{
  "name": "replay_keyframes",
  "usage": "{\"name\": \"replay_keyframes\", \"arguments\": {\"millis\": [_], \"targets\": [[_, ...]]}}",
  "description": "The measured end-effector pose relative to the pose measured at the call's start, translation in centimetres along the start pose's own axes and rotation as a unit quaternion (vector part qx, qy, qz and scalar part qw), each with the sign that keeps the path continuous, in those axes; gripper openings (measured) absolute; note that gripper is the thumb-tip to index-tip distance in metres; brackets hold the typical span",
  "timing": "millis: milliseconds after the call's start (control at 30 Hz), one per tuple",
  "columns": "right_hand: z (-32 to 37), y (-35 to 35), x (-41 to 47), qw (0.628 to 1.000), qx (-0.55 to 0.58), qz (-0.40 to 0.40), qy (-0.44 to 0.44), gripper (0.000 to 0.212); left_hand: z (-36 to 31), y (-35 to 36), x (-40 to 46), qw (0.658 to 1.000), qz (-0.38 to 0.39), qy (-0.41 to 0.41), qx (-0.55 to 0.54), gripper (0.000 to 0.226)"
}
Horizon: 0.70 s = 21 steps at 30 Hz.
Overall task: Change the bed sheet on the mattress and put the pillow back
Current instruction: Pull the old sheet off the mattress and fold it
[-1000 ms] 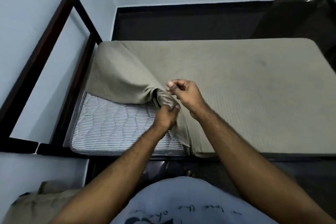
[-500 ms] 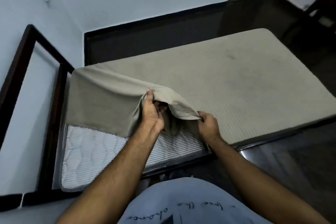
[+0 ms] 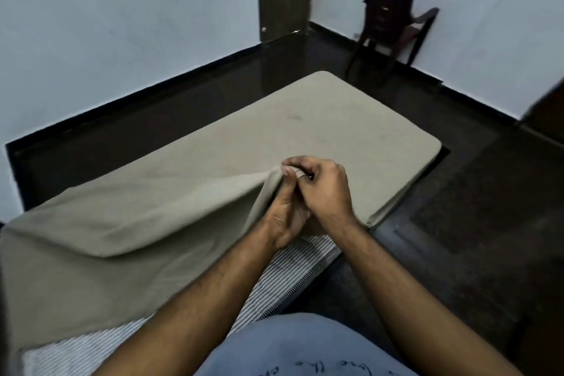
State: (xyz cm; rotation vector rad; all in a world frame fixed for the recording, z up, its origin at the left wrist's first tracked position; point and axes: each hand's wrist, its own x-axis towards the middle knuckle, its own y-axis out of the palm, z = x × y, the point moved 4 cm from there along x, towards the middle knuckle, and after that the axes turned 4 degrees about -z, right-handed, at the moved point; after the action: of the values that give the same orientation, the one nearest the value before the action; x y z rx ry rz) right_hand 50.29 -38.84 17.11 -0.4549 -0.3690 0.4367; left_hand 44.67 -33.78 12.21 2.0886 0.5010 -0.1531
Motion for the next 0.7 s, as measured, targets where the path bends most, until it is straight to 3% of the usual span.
{"name": "replay_keyframes", "arguments": {"millis": [67, 167, 267, 333, 367, 400, 433, 500, 533, 600, 700], "targets": [[-0.5, -1.1, 0.1, 1.0, 0.017, 0.007, 0.022, 0.031, -0.2, 0.8, 0.8, 0.999, -0.038, 0.004, -0.028, 0.05], [-2.6, -2.4, -0.3, 0.995, 0.066, 0.059, 0.054, 0.053, 0.6, 1.6, 2.6, 0.993, -0.089, -0.066, -0.047, 0.049], [-7.2, -4.2, -1.9, 0.978, 0.155, -0.061, 0.127, 0.052, 1.3, 2.0, 3.8, 0.99, -0.101, -0.089, -0.032, 0.051], [-11.4, -5.0, -3.7, 0.939, 0.169, -0.153, 0.26, 0.031, 2.3, 2.2, 3.8, 0.99, -0.107, -0.093, -0.021, 0.041], [-13.5, -5.0, -4.8, 0.907, 0.178, -0.154, 0.351, 0.013, 2.9, 2.4, 3.7, 0.989, -0.109, -0.101, -0.021, 0.035], [-15.4, -4.5, -5.6, 0.866, 0.207, -0.122, 0.438, 0.018, 3.5, 2.4, 3.7, 0.987, -0.112, -0.109, -0.022, 0.03], [-17.0, -3.8, -6.2, 0.826, 0.242, -0.076, 0.504, 0.038, 3.9, 2.6, 3.7, 0.987, -0.111, -0.113, -0.025, 0.028], [-18.6, -2.9, -5.9, 0.761, 0.362, -0.027, 0.537, 0.063, 4.2, 2.9, 3.9, 0.988, -0.103, -0.112, -0.04, 0.025], [-18.8, -2.9, -4.9, 0.737, 0.418, -0.031, 0.53, 0.064, 4.1, 3.0, 4.2, 0.988, -0.1, -0.107, -0.05, 0.024], [-19.4, -3.6, -2.3, 0.705, 0.488, -0.082, 0.508, 0.053, 4.0, 3.3, 4.7, 0.989, -0.104, -0.089, -0.061, 0.024], [-20.3, -5.0, 1.4, 0.711, 0.466, -0.116, 0.513, 0.028, 3.8, 3.4, 5.4, 0.988, -0.127, -0.063, -0.056, 0.031]]}}
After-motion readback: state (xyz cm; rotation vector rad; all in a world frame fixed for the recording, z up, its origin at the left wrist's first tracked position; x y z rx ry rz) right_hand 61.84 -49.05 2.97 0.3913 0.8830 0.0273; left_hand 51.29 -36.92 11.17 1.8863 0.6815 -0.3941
